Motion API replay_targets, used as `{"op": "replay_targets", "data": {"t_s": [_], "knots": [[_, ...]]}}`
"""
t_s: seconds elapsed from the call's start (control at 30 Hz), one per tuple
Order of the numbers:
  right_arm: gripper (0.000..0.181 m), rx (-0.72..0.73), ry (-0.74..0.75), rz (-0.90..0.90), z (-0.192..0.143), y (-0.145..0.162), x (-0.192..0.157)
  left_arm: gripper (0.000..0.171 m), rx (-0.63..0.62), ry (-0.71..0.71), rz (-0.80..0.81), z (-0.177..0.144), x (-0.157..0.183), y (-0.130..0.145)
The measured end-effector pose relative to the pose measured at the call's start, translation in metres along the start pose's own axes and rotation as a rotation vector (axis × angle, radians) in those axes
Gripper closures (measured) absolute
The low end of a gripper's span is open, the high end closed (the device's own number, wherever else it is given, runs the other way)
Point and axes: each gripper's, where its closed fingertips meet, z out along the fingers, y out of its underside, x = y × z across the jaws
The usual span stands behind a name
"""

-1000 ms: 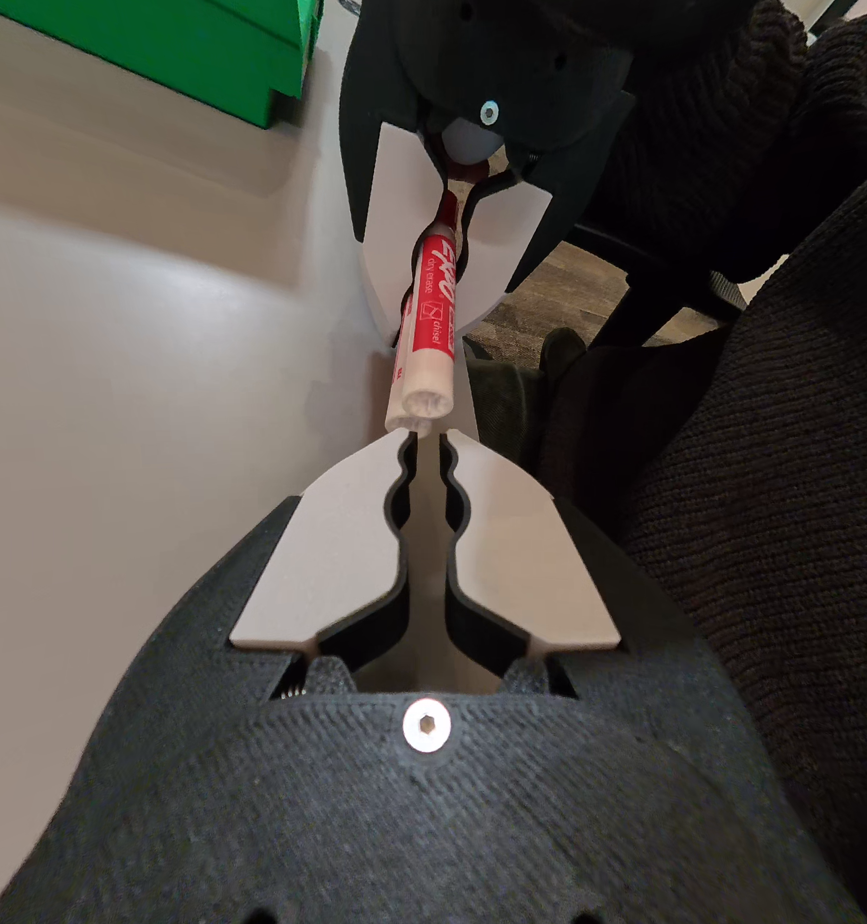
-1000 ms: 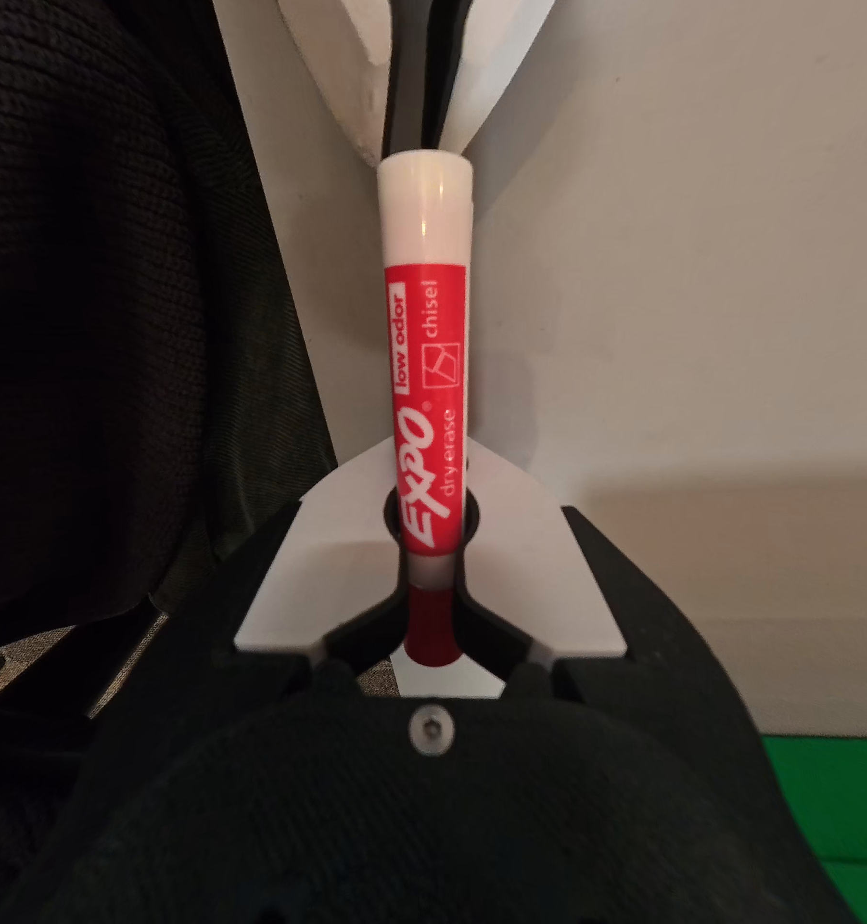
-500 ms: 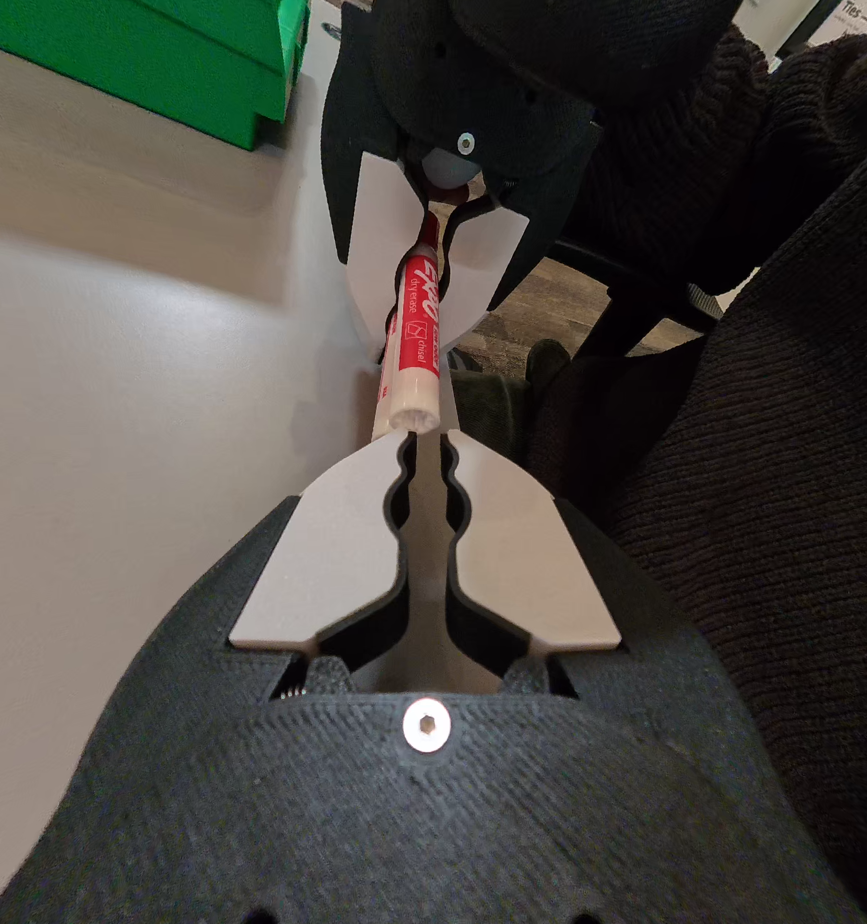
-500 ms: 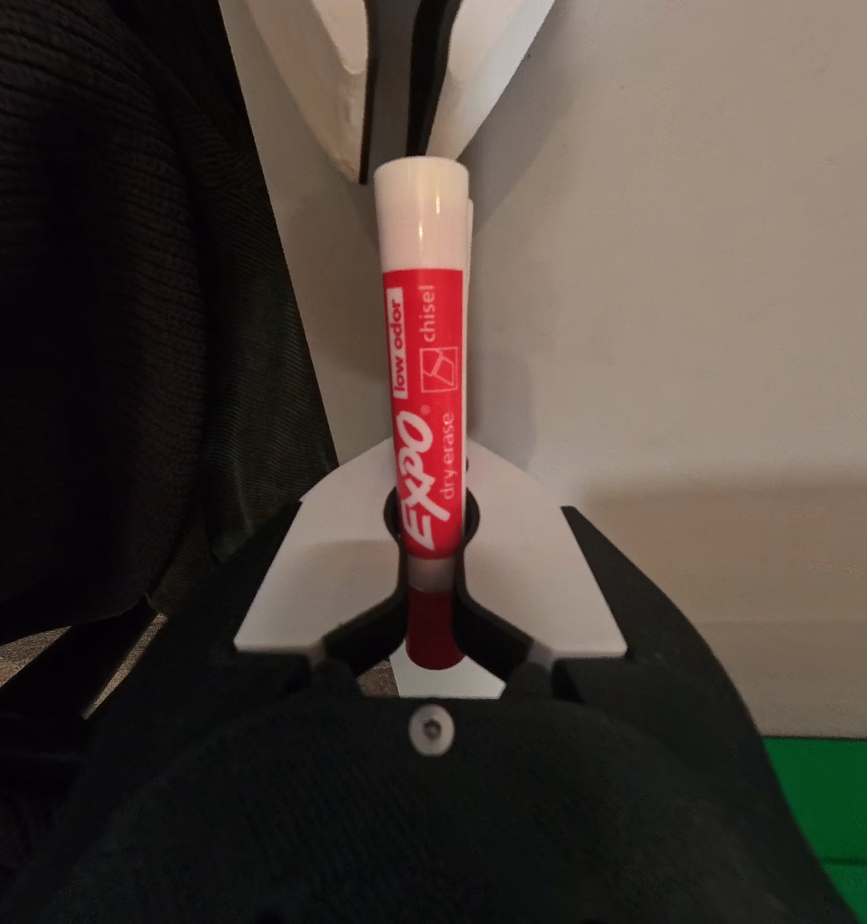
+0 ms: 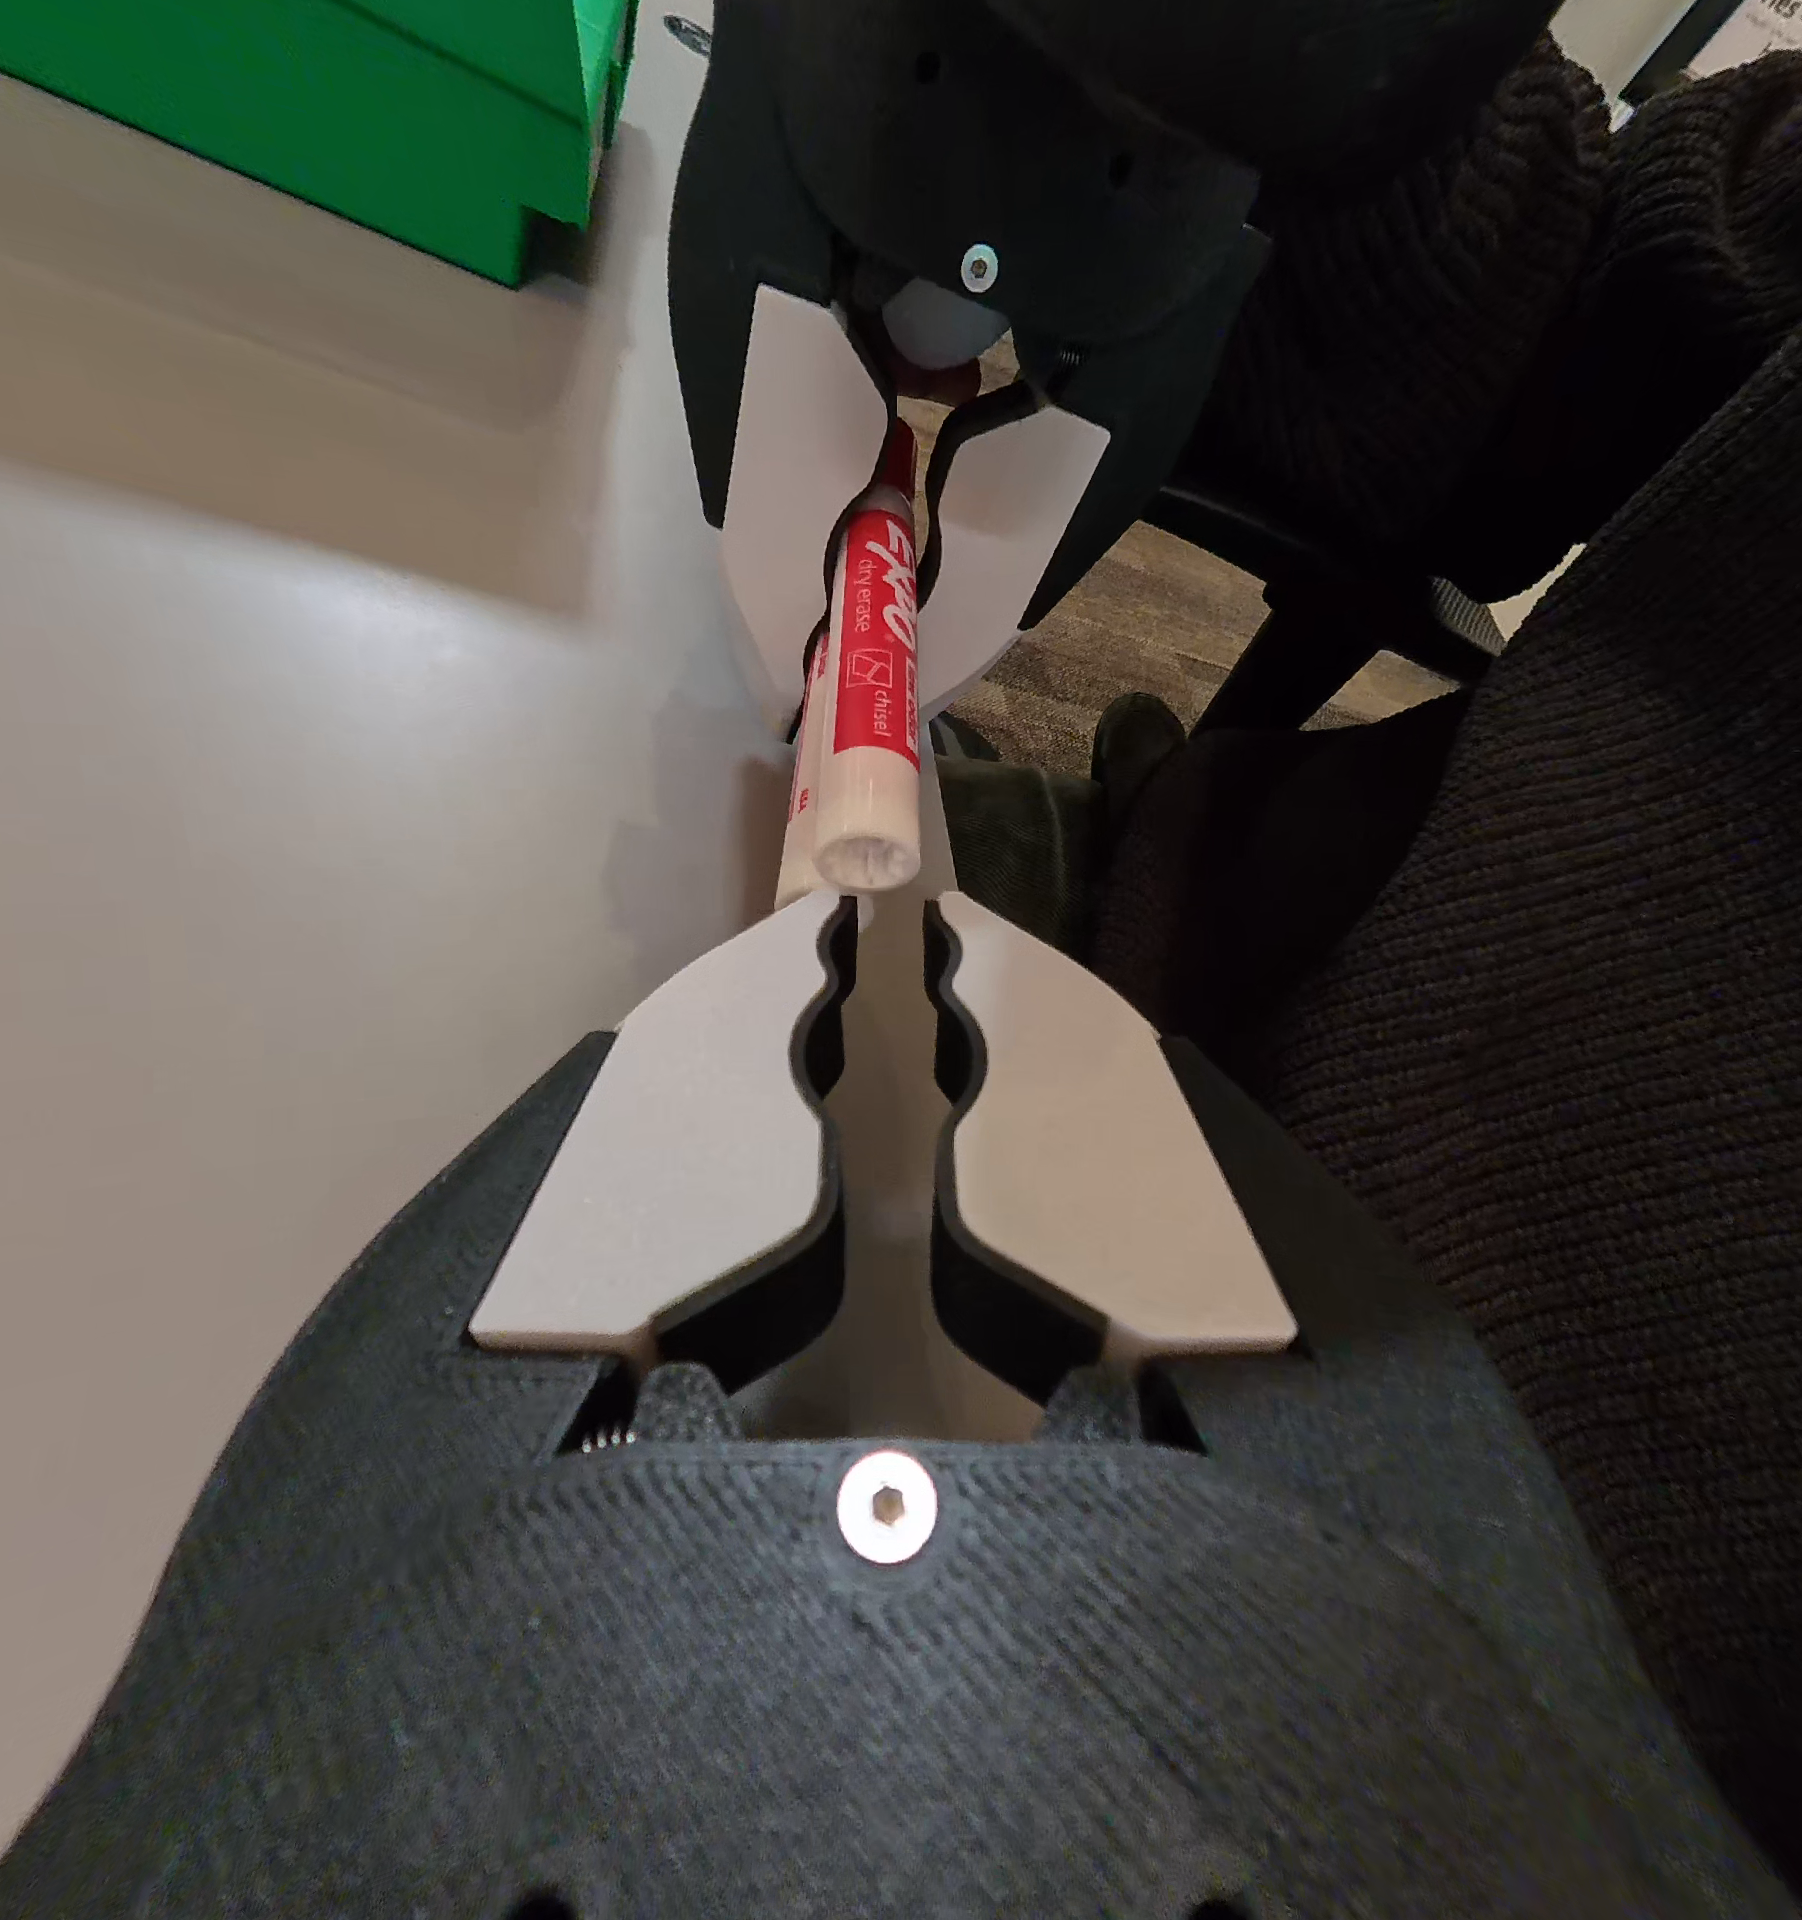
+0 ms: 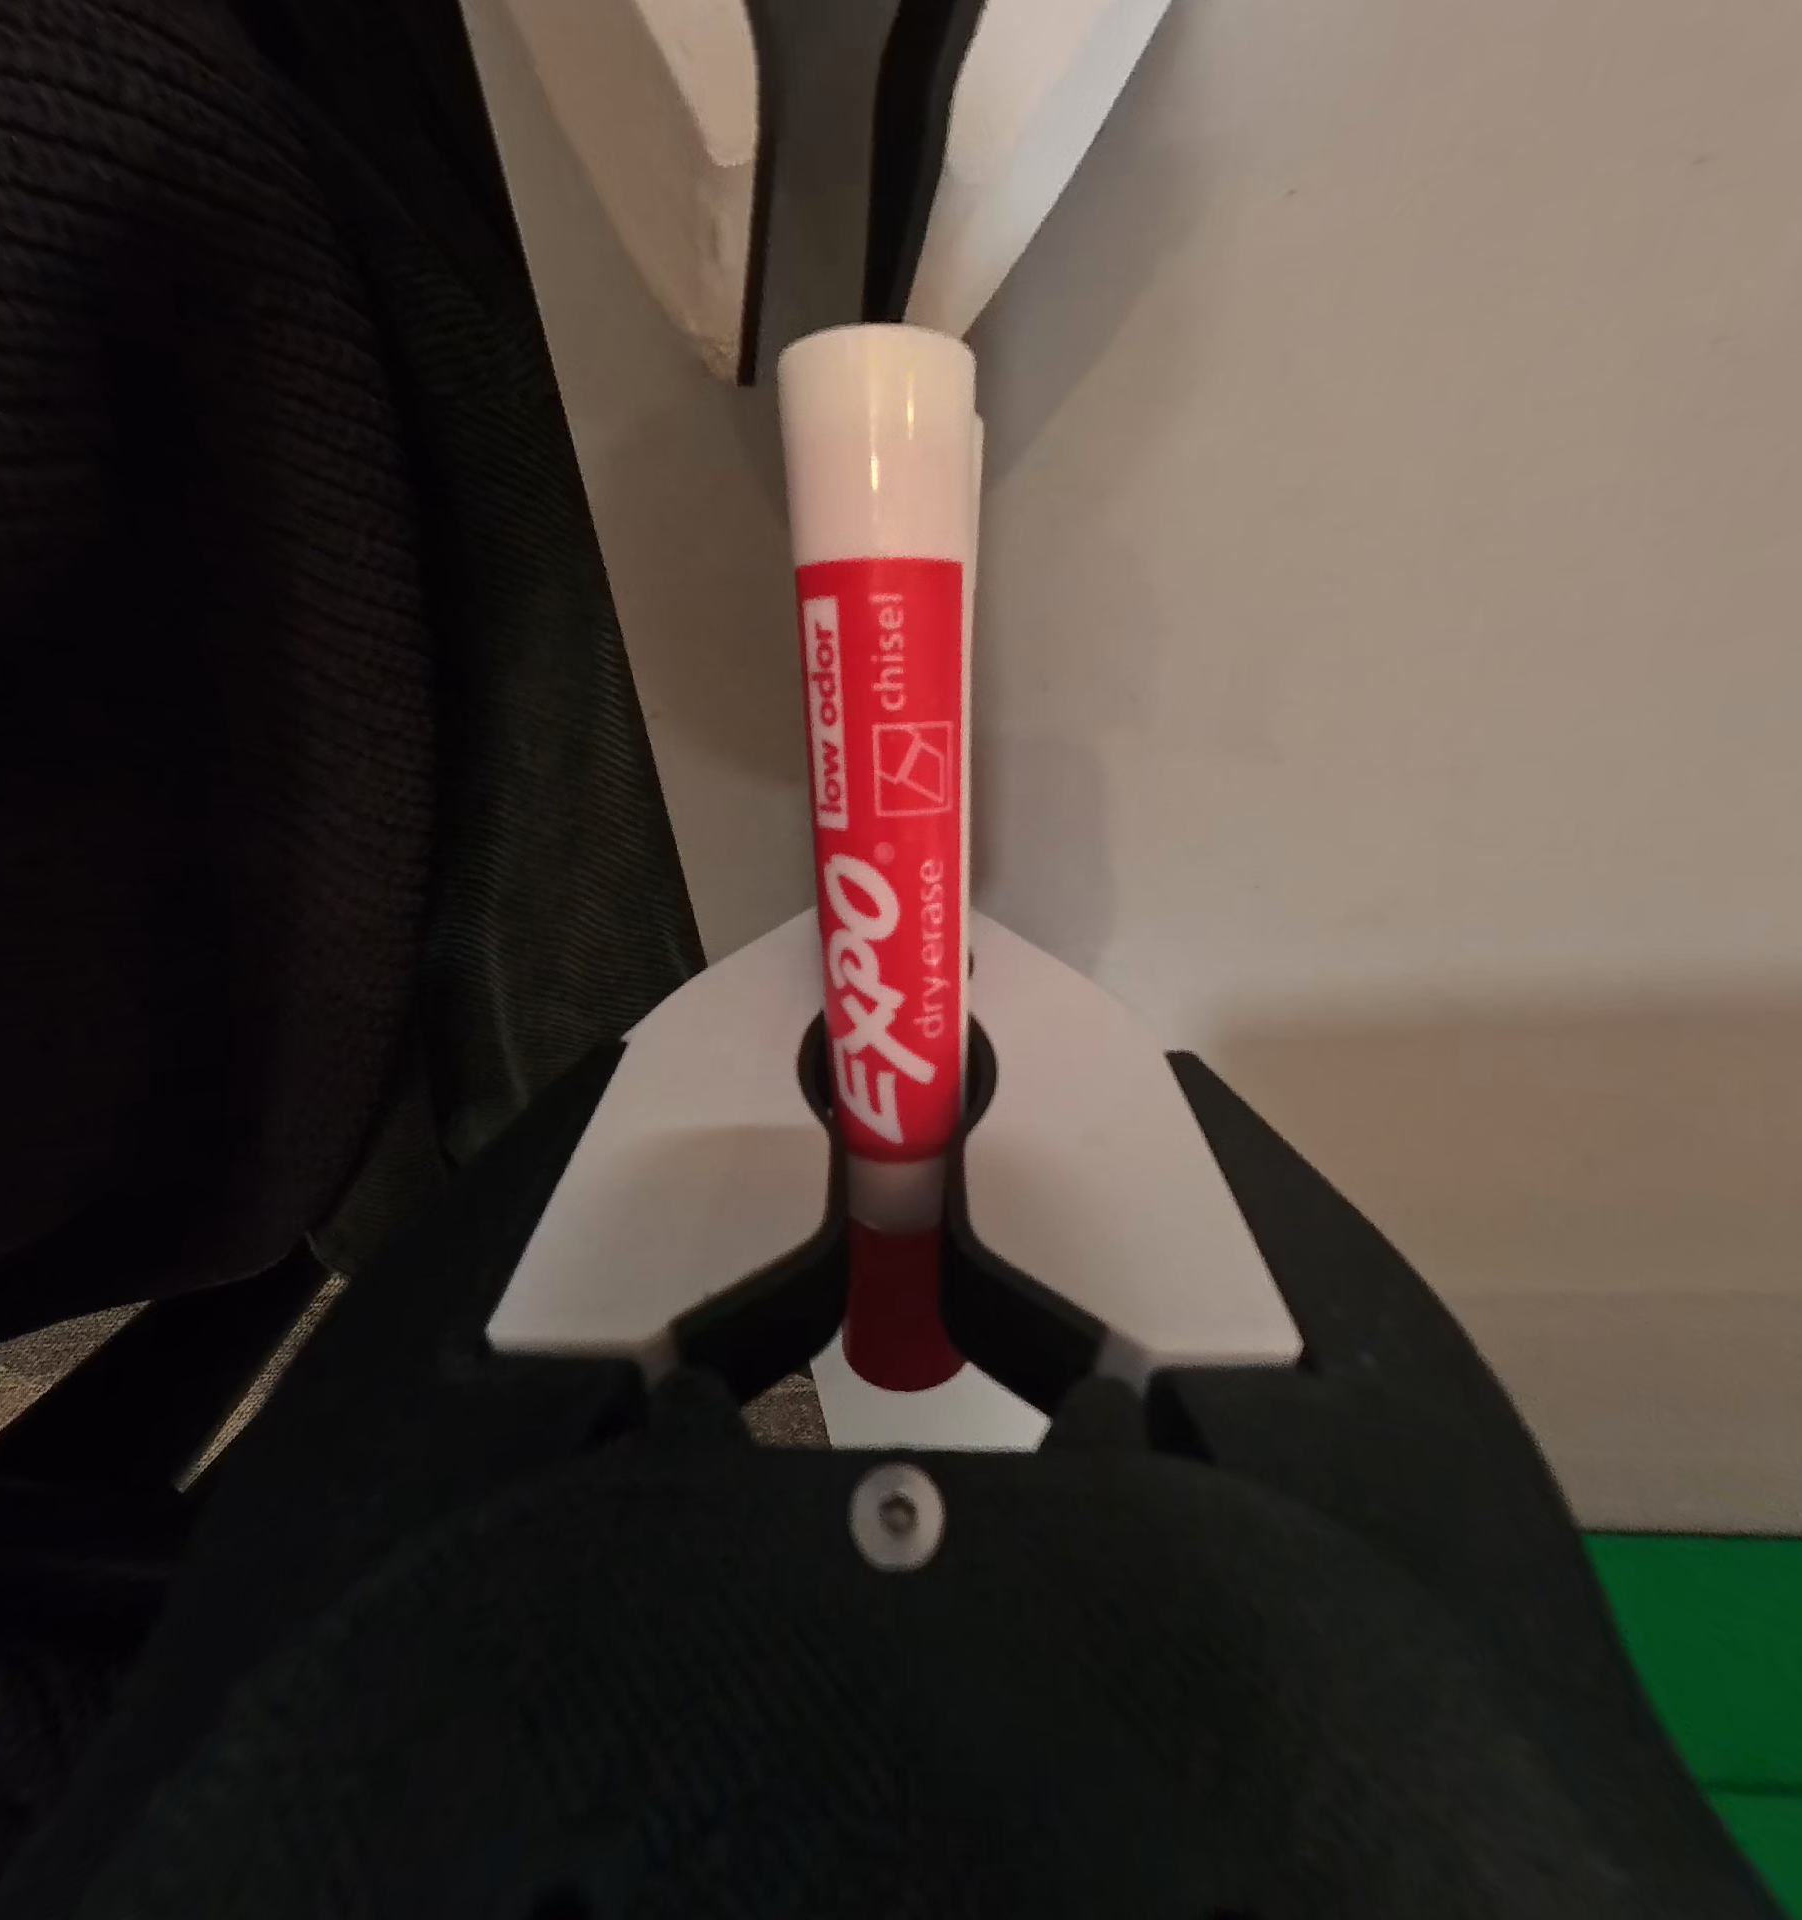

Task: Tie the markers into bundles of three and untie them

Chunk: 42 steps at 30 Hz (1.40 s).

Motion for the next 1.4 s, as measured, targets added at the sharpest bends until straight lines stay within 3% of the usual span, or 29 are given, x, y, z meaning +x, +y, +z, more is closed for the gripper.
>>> {"op": "replay_targets", "data": {"t_s": [0.5, 0.63, 0.73, 0.8, 0.9, 1.07, 1.3, 1.4], "knots": [[0.166, 0.000, -0.001, 0.003, 0.000, 0.000, 0.000, 0.154, -0.005, -0.006, -0.044, -0.001, -0.005, 0.001], [0.167, -0.001, -0.002, 0.002, 0.001, 0.001, 0.000, 0.120, 0.002, 0.196, -0.360, -0.008, 0.004, 0.002], [0.167, -0.006, 0.000, -0.011, 0.000, 0.000, 0.001, 0.078, -0.044, 0.311, -0.555, -0.013, 0.007, 0.008], [0.166, -0.008, 0.010, -0.039, -0.002, -0.005, 0.002, 0.078, -0.065, 0.309, -0.588, -0.013, 0.005, 0.005], [0.167, 0.006, 0.052, -0.123, -0.010, -0.020, 0.000, 0.076, -0.144, 0.203, -0.526, -0.006, 0.000, 0.003], [0.167, -0.034, 0.209, -0.279, -0.032, -0.038, 0.000, 0.076, -0.279, 0.160, -0.412, -0.002, 0.016, 0.003], [0.167, -0.070, 0.299, -0.455, -0.038, -0.054, -0.004, 0.078, -0.403, 0.268, -0.308, -0.003, 0.052, 0.009], [0.167, -0.080, 0.326, -0.512, -0.036, -0.060, -0.004, 0.079, -0.426, 0.324, -0.333, 0.002, 0.058, 0.009]]}}
